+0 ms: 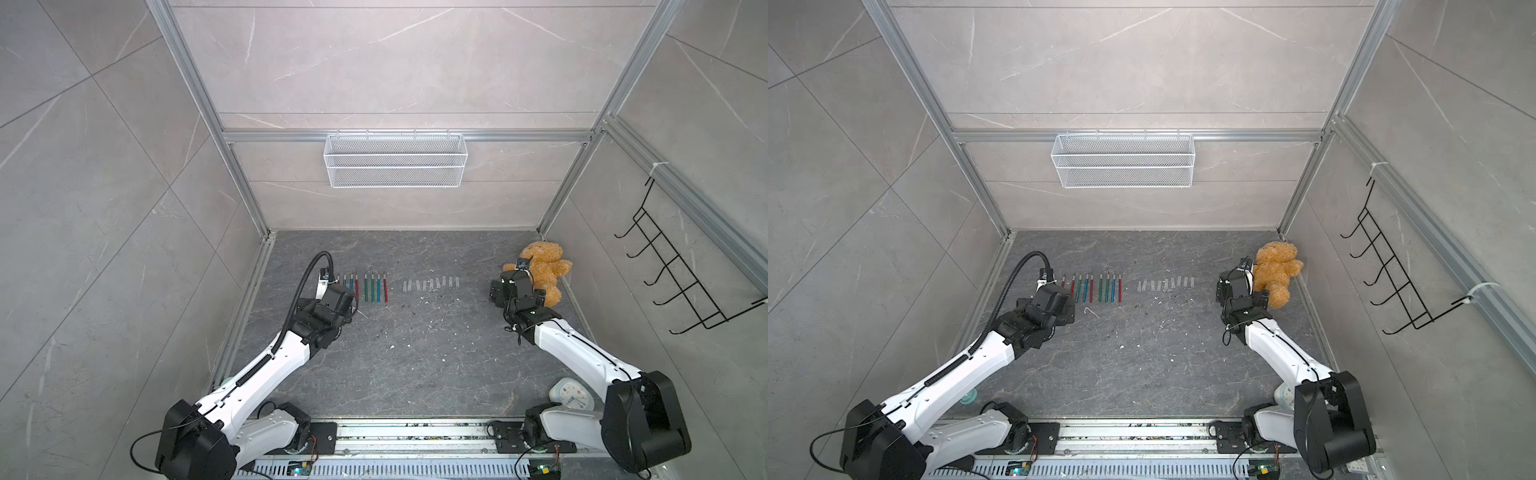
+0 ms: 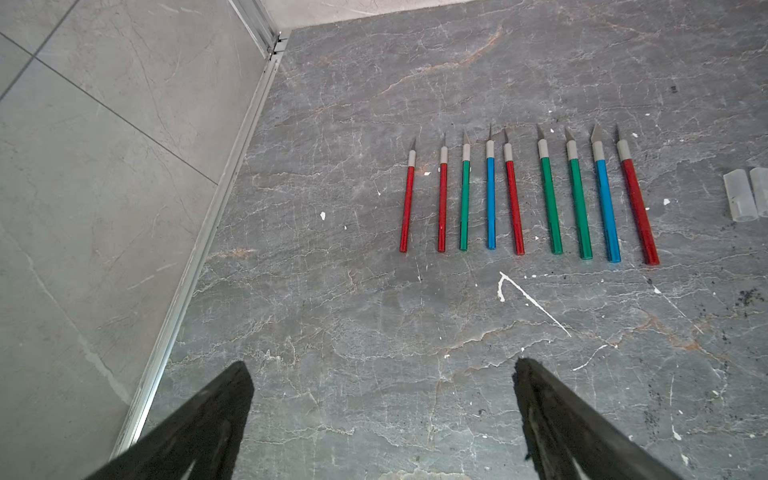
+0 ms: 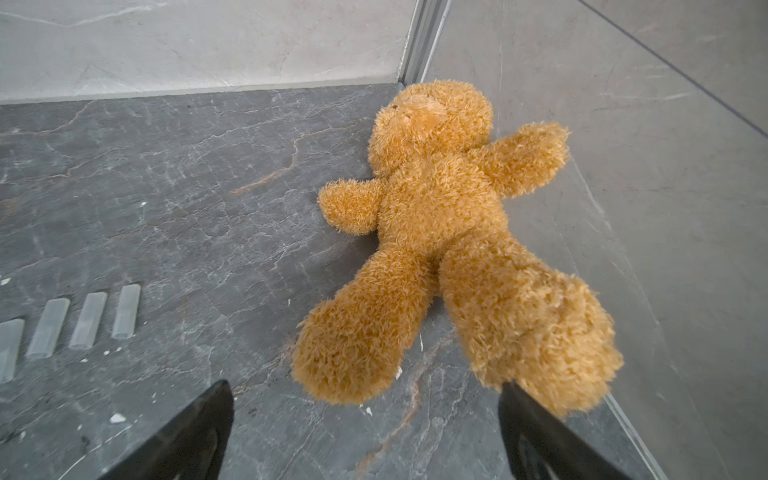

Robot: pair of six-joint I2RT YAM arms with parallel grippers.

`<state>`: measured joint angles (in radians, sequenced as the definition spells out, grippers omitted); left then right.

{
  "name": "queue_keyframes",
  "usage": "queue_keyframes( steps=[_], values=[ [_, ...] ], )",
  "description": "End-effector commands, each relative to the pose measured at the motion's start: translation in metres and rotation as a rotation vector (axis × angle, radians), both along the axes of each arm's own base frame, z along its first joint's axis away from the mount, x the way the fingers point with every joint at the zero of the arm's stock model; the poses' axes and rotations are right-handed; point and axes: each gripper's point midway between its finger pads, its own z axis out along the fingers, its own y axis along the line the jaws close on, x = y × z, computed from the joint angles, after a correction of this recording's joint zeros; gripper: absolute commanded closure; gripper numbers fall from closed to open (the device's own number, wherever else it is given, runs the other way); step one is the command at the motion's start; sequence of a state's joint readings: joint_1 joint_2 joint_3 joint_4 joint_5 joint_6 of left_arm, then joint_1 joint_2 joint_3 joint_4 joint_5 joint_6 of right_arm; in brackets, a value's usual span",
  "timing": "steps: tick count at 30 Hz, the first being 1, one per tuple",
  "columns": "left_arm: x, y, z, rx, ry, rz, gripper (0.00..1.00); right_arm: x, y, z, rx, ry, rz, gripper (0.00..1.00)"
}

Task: Remove protective caps from carving knives
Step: Reset both arms

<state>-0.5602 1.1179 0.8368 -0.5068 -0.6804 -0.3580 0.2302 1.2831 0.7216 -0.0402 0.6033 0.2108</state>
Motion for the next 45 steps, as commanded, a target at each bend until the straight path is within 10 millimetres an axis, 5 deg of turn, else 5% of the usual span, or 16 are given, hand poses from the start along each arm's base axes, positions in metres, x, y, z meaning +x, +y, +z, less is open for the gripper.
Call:
queue_keyframes(
  steps=[1, 6, 13, 24, 28, 33, 45],
  values=[
    [0.003, 0.004, 0.016, -0.008, -0.069, 0.014, 0.00, 0.009, -0.006, 0.004, -0.027, -0.088, -0.006, 0.00],
    [0.002, 0.000, 0.013, -0.017, -0.065, -0.015, 0.00, 0.017, 0.004, -0.004, -0.014, -0.156, 0.092, 0.00],
    [0.001, -0.002, 0.009, -0.019, -0.071, -0.040, 0.00, 0.025, 0.009, -0.040, 0.000, -0.155, 0.138, 0.00],
    [0.001, -0.004, 0.005, -0.024, -0.130, -0.083, 0.00, 0.029, 0.006, -0.051, 0.081, -0.207, 0.204, 0.00],
    [-0.001, 0.003, 0.004, -0.034, -0.180, -0.071, 0.00, 0.017, 0.009, -0.048, 0.070, -0.350, 0.252, 0.00],
    [0.003, 0.011, -0.006, -0.064, -0.189, -0.058, 0.00, 0.018, 0.005, -0.053, 0.076, -0.288, 0.219, 0.00],
    [0.034, 0.074, -0.042, -0.134, -0.137, 0.148, 0.00, 0.018, 0.005, -0.052, 0.072, -0.301, 0.218, 0.00]
  ],
)
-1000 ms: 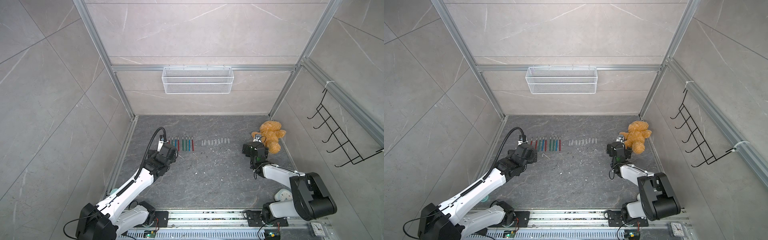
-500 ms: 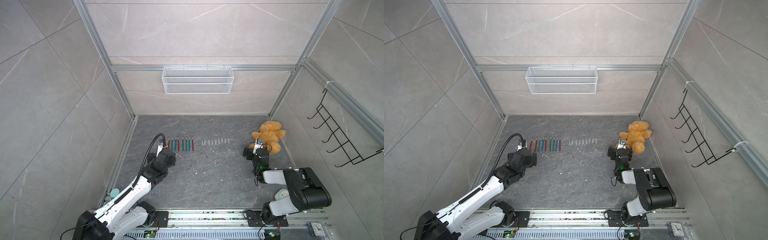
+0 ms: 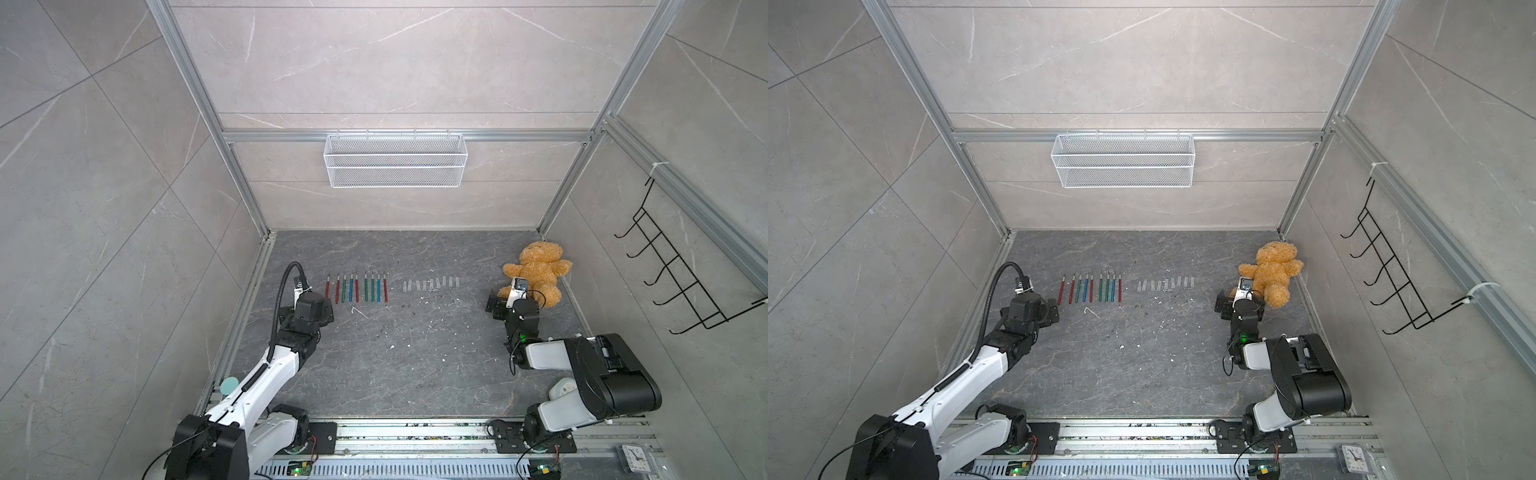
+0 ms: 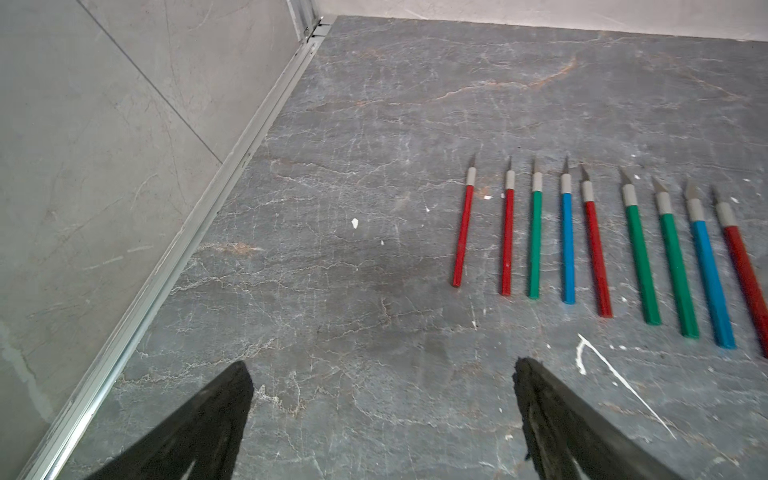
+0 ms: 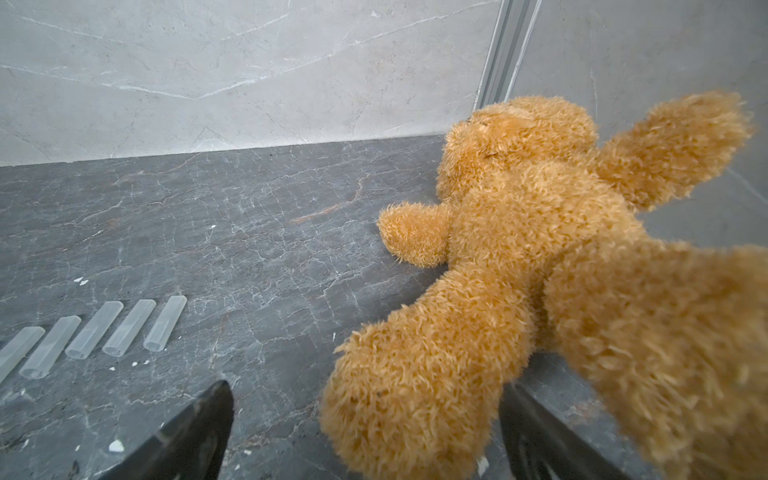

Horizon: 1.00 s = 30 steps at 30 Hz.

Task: Remove protective caps from carving knives
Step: Reset both arms

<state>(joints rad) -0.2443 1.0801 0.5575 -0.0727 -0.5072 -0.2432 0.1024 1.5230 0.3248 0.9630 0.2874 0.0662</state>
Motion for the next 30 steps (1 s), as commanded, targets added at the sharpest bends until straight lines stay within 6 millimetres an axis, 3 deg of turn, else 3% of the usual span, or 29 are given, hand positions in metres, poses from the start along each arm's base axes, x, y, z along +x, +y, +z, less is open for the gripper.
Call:
queue_keyframes(
  steps=[1, 10, 15, 24, 30],
  values=[
    [0.015, 0.008, 0.002, -0.050, -0.035, 0.027, 0.00, 0.001, 0.000, 0.002, -0.009, -0.014, 0.001, 0.00],
    [0.044, 0.022, 0.012, -0.037, -0.208, 0.010, 0.00, 0.001, 0.000, 0.002, -0.010, -0.013, 0.002, 0.00],
    [0.041, 0.022, -0.012, -0.028, -0.194, -0.017, 0.00, 0.000, 0.000, 0.002, -0.010, -0.012, 0.001, 0.00],
    [0.049, 0.006, -0.027, -0.040, -0.155, -0.117, 0.00, 0.001, 0.000, 0.002, -0.010, -0.012, 0.002, 0.00],
    [0.055, -0.016, -0.030, -0.078, -0.133, -0.266, 0.00, 0.000, 0.000, 0.002, -0.010, -0.012, 0.002, 0.00]
  ],
)
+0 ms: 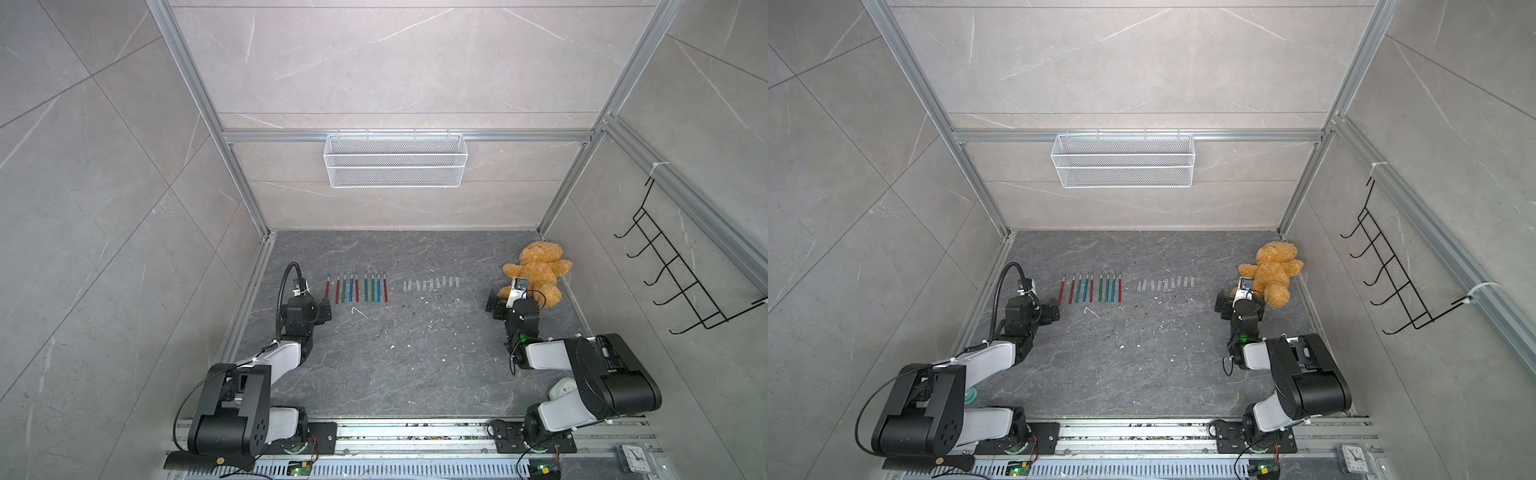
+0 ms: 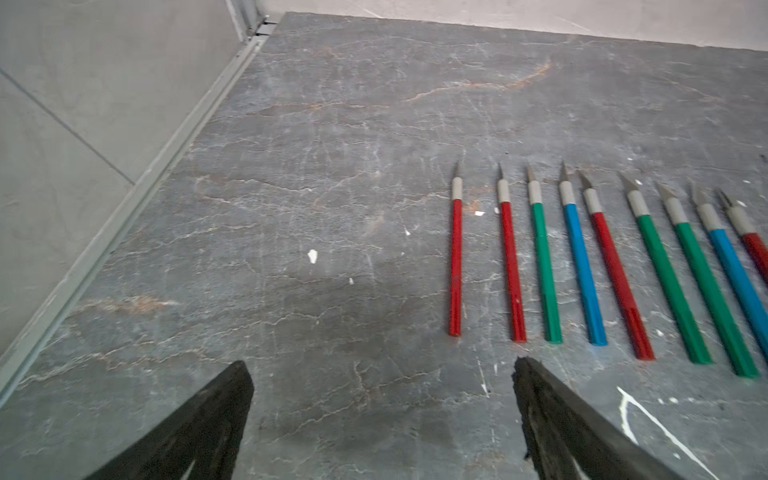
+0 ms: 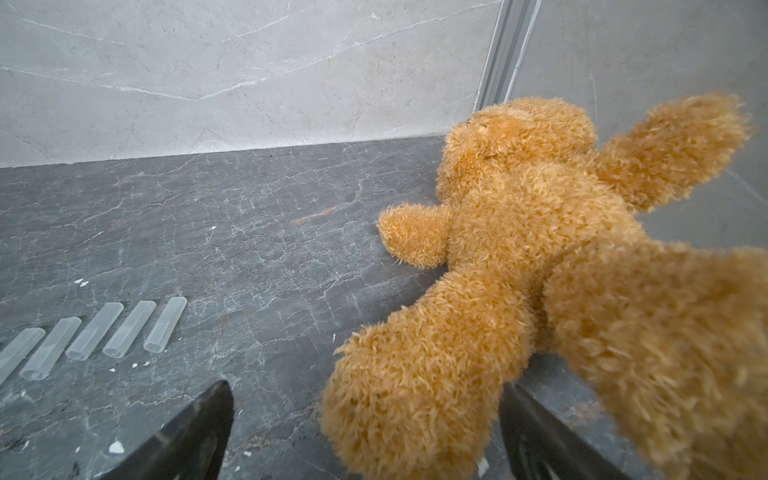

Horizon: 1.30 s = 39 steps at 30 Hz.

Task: Remove protective caps from carving knives
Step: Reset both arms

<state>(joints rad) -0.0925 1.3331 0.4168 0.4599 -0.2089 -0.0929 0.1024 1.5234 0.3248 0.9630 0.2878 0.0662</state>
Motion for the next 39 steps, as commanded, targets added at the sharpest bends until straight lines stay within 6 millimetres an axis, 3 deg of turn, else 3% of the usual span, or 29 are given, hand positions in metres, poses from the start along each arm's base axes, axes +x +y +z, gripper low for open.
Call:
queue_keyframes(
  steps=[1, 3, 7, 9, 11, 15, 18, 23, 26, 39],
  values=[
    [0.014, -0.011, 0.017, -0.017, -0.057, -0.092, 0.00, 0.000, 0.001, 0.002, -0.010, -0.012, 0.002, 0.00],
    [0.010, -0.005, 0.019, -0.030, -0.080, -0.065, 0.00, 0.000, 0.000, 0.002, -0.010, -0.012, 0.002, 0.00],
    [0.007, -0.011, 0.023, 0.034, -0.108, -0.143, 0.00, 0.001, 0.001, 0.002, -0.010, -0.014, 0.002, 0.00],
    [0.006, 0.003, 0.028, 0.068, -0.157, -0.069, 0.00, 0.001, 0.001, 0.002, -0.010, -0.013, 0.003, 0.00],
    [0.006, 0.005, 0.028, 0.055, -0.164, -0.078, 0.00, 0.001, 0.000, 0.003, -0.010, -0.014, 0.002, 0.00],
    [0.011, -0.008, 0.021, 0.063, -0.159, -0.175, 0.00, 0.001, 0.000, 0.002, -0.010, -0.013, 0.002, 0.00],
    [0.014, 0.008, 0.017, 0.033, -0.163, -0.108, 0.00, 0.001, 0.000, 0.002, -0.010, -0.013, 0.002, 0.00],
    [0.017, 0.009, 0.005, 0.023, -0.143, -0.115, 0.00, 0.001, 0.001, 0.002, -0.010, -0.013, 0.003, 0.00],
    [0.022, 0.032, 0.000, 0.020, -0.140, 0.017, 0.00, 0.001, 0.001, 0.002, -0.010, -0.012, 0.003, 0.00],
    [0.021, 0.033, 0.001, 0.026, -0.146, 0.023, 0.00, 0.001, 0.000, 0.002, -0.009, -0.014, 0.002, 0.00]
  ],
)
